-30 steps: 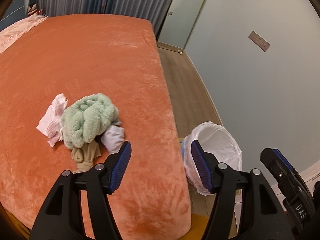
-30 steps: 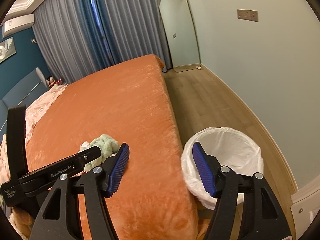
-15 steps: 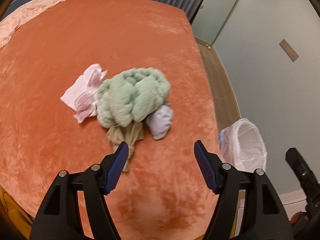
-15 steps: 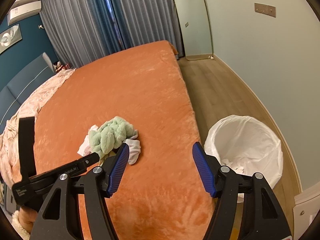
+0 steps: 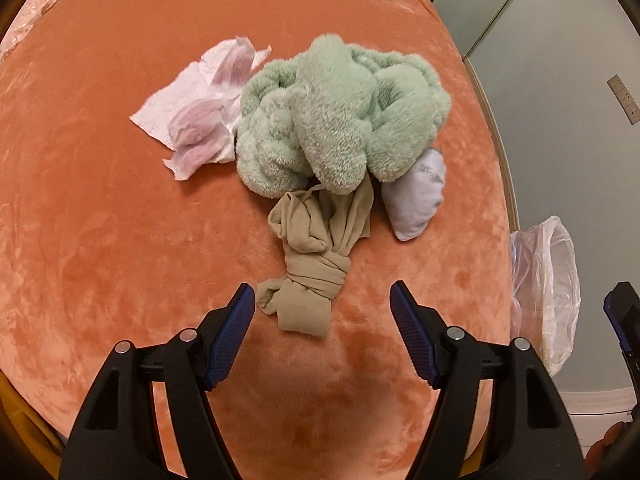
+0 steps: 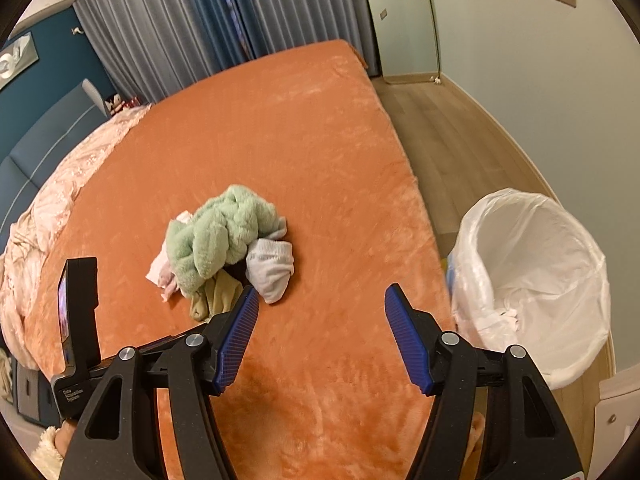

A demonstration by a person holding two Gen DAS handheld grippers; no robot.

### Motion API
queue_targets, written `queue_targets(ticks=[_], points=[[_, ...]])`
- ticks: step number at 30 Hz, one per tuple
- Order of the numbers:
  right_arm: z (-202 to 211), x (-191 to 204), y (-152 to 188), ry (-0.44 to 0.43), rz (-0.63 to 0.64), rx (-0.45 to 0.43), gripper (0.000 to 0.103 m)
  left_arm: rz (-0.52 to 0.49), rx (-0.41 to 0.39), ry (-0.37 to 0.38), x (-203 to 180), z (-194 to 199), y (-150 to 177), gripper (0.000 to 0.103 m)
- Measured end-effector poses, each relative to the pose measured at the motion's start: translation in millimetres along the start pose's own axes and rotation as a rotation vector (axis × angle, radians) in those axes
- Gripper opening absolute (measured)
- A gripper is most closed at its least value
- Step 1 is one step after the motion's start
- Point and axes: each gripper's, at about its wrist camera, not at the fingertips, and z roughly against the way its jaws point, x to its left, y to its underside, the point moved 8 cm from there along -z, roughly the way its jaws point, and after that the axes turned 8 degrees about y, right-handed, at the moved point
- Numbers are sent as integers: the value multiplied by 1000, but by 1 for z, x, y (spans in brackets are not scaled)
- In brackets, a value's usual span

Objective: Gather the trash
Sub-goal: 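Grasp the beige stocking with the left tool while the right tool grasps the grey sock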

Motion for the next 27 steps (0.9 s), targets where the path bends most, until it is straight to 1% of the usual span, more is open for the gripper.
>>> queue_targets(ticks=[1, 3, 4, 5, 6, 7, 8, 12, 15, 19, 21, 25, 26, 27], points=[[-6, 3, 1, -4, 1, 11, 63, 1, 10, 2, 1, -5, 0, 64], [-19, 7, 1, -16, 0, 31, 63, 0, 24, 8, 1, -13, 0, 57], [-28, 11, 2, -21, -1, 47, 63, -5, 34, 10, 1, -18, 0, 55], [-33, 13, 3, -24, 0, 56, 63, -8, 40, 10, 1, -21, -1, 50], [-39, 16, 3, -28, 0, 66, 63, -12, 46, 13, 2, -24, -1, 41], [-47, 20, 4, -30, 2, 80, 63, -15, 57, 17, 3, -28, -2, 35], [-52, 23, 4, -31, 5, 89, 64, -16, 71, 26, 3, -30, -1, 31], [-75, 40, 6, -41, 20, 126, 64, -22, 74, 71, 7, -24, -4, 28], [-94, 52, 7, -41, 41, 150, 64, -5, 40, 81, 14, -7, -12, 27], [-118, 68, 6, -62, 38, 190, 63, 34, -1, 84, 31, 11, -28, 27], [-129, 75, 7, -79, 24, 212, 63, 35, -16, 74, 37, 16, -35, 27], [-150, 83, 9, -67, 16, 251, 63, 51, -12, 74, 42, 16, -40, 27], [-153, 84, 8, -65, 13, 257, 63, 53, -10, 74, 42, 16, -40, 27], [-156, 84, 8, -63, 9, 262, 57, 52, -10, 72, 43, 15, -39, 27]])
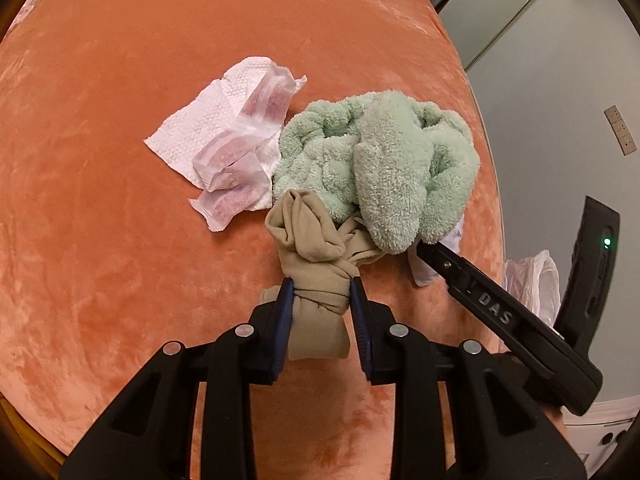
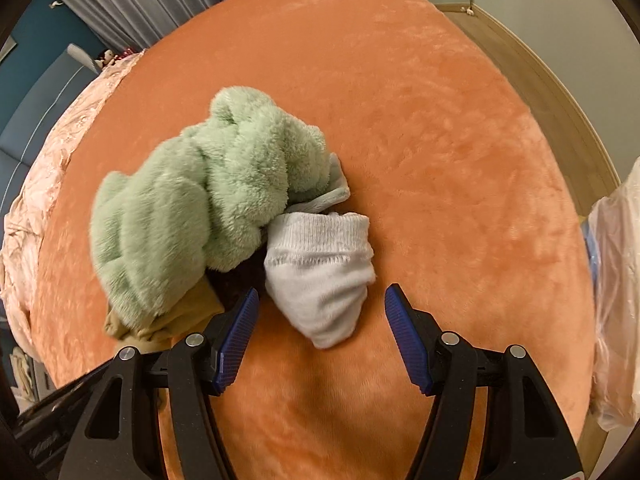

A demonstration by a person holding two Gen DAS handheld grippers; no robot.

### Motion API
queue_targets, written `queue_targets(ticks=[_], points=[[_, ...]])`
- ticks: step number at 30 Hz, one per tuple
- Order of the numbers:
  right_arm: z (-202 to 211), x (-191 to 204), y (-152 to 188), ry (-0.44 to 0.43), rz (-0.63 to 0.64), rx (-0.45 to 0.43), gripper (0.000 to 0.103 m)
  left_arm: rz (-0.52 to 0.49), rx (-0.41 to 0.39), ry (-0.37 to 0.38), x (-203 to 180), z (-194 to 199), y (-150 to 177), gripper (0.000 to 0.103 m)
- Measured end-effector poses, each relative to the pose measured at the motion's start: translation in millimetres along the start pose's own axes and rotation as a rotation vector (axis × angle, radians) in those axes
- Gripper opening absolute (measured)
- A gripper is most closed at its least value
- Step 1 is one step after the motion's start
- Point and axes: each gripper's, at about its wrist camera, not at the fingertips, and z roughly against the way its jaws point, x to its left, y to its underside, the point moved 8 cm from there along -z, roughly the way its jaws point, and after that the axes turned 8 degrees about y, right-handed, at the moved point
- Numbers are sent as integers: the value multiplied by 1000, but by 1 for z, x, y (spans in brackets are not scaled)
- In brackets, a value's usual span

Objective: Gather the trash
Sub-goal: 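Grasp the beige stocking with the left tool while the right tool grasps the grey sock, then carry the stocking in the left tool while the right tool carries the sock, release both into wastebasket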

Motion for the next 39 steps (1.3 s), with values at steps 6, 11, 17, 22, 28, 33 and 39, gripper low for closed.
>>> queue_targets(ticks=[6, 11, 17, 22, 28, 33, 39], points=[[-2, 5, 7, -15, 1, 25, 22, -32, 1, -27, -7, 2, -2, 27], [22, -2, 22, -18, 2, -4, 20, -54, 3, -22, -23, 4, 4, 27], [69, -22, 33, -43, -51, -76, 20, -106, 4, 6, -57, 12, 20, 27], [115, -50, 31, -42, -85, -161, 20, -185, -20, 44, -101, 30, 33, 27], [169, -85, 27, -35, -135, -266, 20, -279, -57, 101, -162, 52, 47, 27], [208, -115, 29, -24, -169, -340, 20, -344, -72, 148, -208, 62, 58, 27], [251, -164, 33, 28, -211, -431, 20, -419, -79, 209, -262, 70, 73, 27]])
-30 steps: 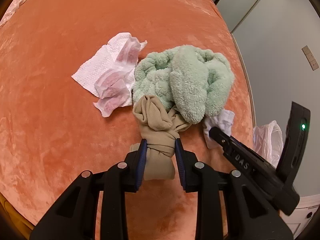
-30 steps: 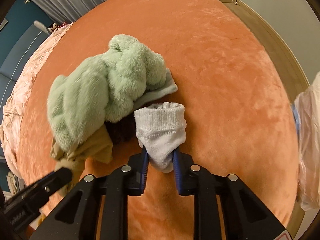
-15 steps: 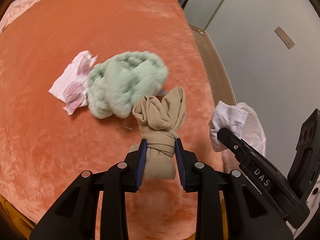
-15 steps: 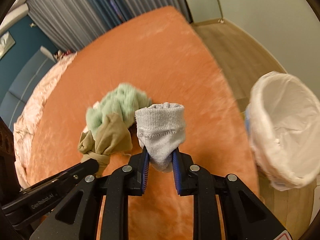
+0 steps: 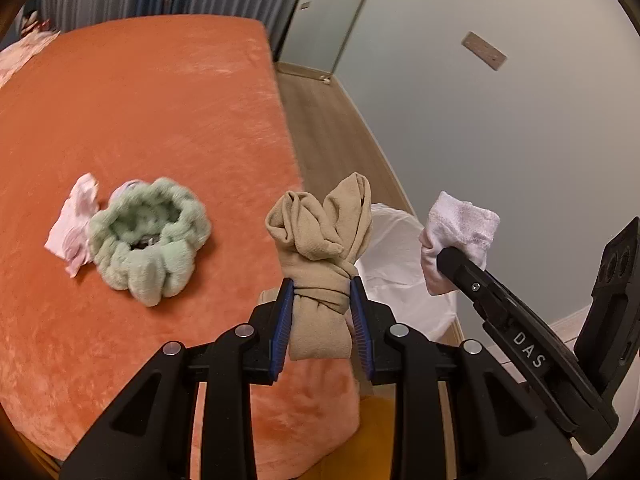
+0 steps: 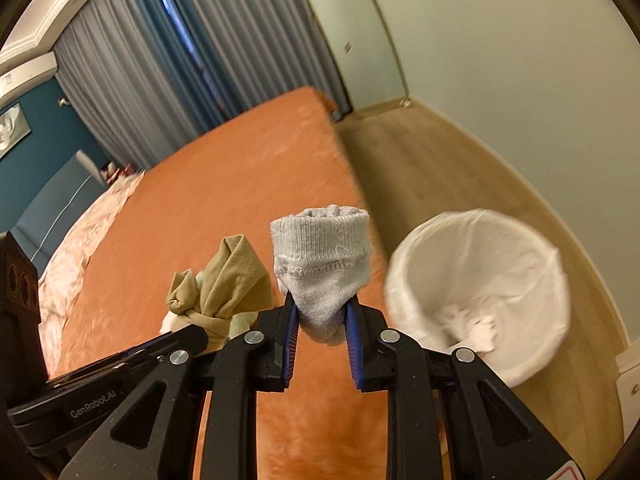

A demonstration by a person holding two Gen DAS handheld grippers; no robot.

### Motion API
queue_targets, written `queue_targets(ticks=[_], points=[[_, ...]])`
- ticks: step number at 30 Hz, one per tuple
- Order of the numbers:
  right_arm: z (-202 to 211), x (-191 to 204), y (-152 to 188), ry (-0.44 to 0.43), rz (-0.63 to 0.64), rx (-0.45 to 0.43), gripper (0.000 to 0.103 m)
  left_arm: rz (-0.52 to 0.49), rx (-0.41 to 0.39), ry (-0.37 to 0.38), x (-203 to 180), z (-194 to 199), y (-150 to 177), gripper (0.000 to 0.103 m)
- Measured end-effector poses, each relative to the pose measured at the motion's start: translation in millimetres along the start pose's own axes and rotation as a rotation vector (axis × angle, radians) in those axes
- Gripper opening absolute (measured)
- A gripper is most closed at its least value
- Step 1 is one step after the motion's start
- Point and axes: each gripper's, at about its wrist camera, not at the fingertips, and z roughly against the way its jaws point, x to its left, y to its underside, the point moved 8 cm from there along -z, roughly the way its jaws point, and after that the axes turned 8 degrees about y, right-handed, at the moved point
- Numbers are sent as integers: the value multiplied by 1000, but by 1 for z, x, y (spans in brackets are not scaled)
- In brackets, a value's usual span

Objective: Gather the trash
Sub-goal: 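Carry the stocking in the left tool while the right tool carries the sock, release both into wastebasket, then move both open tools from the wastebasket back over the pile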

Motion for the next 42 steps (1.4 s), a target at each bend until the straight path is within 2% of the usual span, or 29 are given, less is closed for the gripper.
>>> queue_targets(ticks=[7, 14, 21, 28, 31, 32, 33, 34, 37, 42], points=[[22, -52, -15, 39, -78, -52, 21, -87, -9, 40, -56, -11, -10, 27], [34, -80, -18, 73, -110, -75, 21, -145, 7, 77, -95, -28, -11, 27], [33, -97, -16, 90, -131, -75, 21, -189, 26, 96, -122, -44, -8, 27], [30, -108, -19, 104, -143, -75, 22, -202, 42, 103, -131, -59, -8, 28], [29, -112, -20, 122, -138, -80, 28, -207, 30, 105, -131, -65, -11, 30], [29, -112, -21, 137, -134, -86, 34, -205, 19, 85, -128, -66, -14, 40], [30, -113, -22, 142, -132, -92, 44, -200, 13, 67, -126, -67, -15, 55], [31, -113, -22, 150, -132, -103, 48, -190, 6, 53, -123, -67, -17, 58], [34, -114, -23, 160, -132, -117, 55, -161, -2, 49, -115, -66, -20, 59], [33, -112, -22, 154, -133, -112, 55, -141, -5, 23, -101, -63, -23, 59]])
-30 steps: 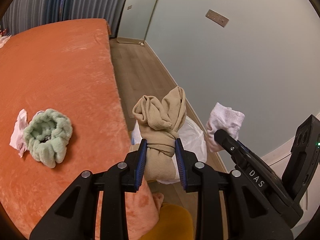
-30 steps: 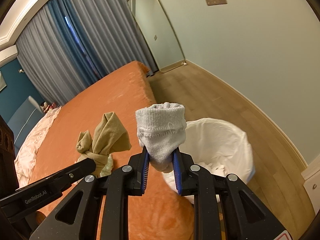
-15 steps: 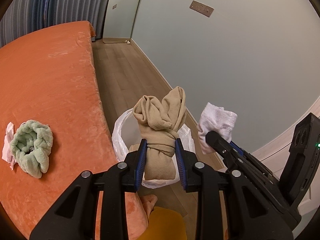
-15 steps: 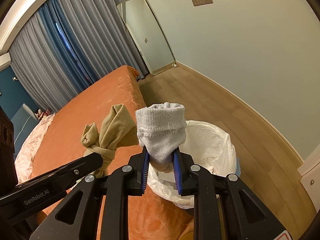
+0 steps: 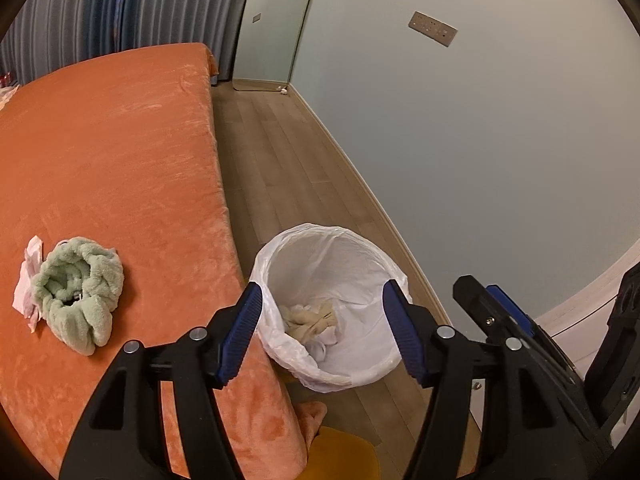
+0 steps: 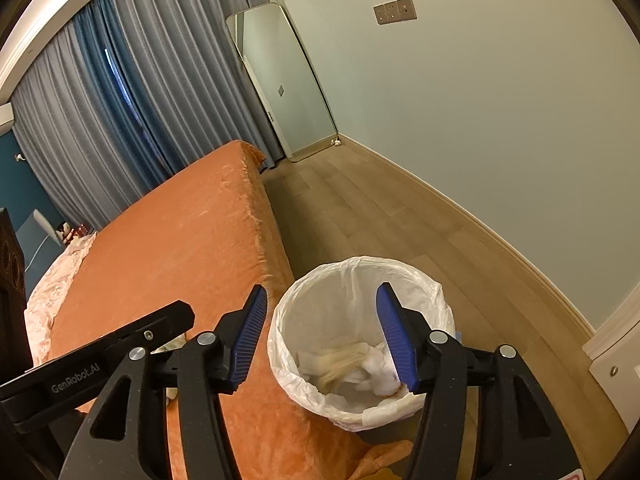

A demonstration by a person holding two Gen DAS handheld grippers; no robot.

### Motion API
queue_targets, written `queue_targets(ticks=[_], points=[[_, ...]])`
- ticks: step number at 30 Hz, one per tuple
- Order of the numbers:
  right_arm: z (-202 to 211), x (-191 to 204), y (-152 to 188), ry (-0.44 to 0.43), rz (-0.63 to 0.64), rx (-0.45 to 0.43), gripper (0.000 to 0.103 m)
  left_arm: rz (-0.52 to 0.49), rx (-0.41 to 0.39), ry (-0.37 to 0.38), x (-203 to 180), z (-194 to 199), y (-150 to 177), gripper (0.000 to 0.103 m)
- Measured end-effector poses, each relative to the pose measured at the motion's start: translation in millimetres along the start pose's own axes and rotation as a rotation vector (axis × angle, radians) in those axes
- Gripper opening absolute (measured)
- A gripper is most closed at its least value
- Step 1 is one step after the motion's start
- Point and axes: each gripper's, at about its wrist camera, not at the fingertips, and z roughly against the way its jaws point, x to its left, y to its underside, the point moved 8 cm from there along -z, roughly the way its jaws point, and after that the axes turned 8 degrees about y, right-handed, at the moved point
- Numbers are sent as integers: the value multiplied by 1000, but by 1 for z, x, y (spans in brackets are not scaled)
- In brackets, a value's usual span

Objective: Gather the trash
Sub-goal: 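Move both open tools from the wastebasket back over the pile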

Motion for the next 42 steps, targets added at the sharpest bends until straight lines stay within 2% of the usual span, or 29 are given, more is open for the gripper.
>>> queue_targets(ticks=[13, 32, 35, 42], points=[[-3, 19, 3, -27, 37, 21, 56, 78, -12, -36, 36, 16, 4, 59], [11, 74, 7, -76, 122, 21, 56, 171, -64, -58, 82, 55, 3, 59], [12, 84, 10, -82, 134, 24, 61, 188, -71, -63, 94, 60, 5, 59], [13, 116, 20, -111, 183, 37, 64, 253, -88, -85, 128, 78, 12, 59]])
